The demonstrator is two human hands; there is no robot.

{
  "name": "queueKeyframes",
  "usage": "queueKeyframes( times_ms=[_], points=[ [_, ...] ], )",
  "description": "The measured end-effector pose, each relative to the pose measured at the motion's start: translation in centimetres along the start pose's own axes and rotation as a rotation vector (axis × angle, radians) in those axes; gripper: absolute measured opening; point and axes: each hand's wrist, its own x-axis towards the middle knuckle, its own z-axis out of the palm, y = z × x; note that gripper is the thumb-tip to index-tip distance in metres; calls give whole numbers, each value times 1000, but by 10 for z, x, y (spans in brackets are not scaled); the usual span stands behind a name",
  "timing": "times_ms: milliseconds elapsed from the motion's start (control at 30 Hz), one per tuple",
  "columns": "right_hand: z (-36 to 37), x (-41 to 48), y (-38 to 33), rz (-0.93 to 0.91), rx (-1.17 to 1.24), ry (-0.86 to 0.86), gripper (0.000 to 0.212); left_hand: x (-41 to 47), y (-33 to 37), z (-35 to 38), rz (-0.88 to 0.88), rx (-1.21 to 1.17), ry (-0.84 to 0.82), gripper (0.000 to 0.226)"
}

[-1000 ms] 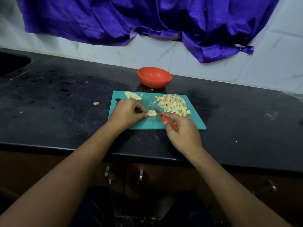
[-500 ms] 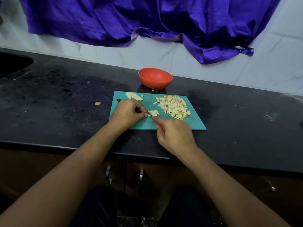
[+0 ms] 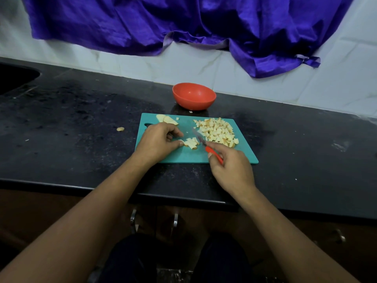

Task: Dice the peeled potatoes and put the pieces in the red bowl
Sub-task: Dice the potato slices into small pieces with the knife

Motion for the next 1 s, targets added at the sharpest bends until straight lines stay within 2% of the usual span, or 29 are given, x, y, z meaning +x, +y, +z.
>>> queueKeyframes(
  times_ms=[433,600,733,833,1000],
  points=[
    [-9,31,8,-179,-285,-176,43,-14,3,-4,28,0,-45,15],
    [0,23,22,-164,-103,-8,42,1,0,-11,89,13,-138,28],
    [-2,18,20,-148,-104,82,42,20,5,-10,279,77,-315,44],
    [-4,18,20,-76,-74,127,42,27,9,-3,300,54,-401,37],
    [-3,20,21,-62,-56,134,42,23,6,4,284,8,-345,16]
  ],
)
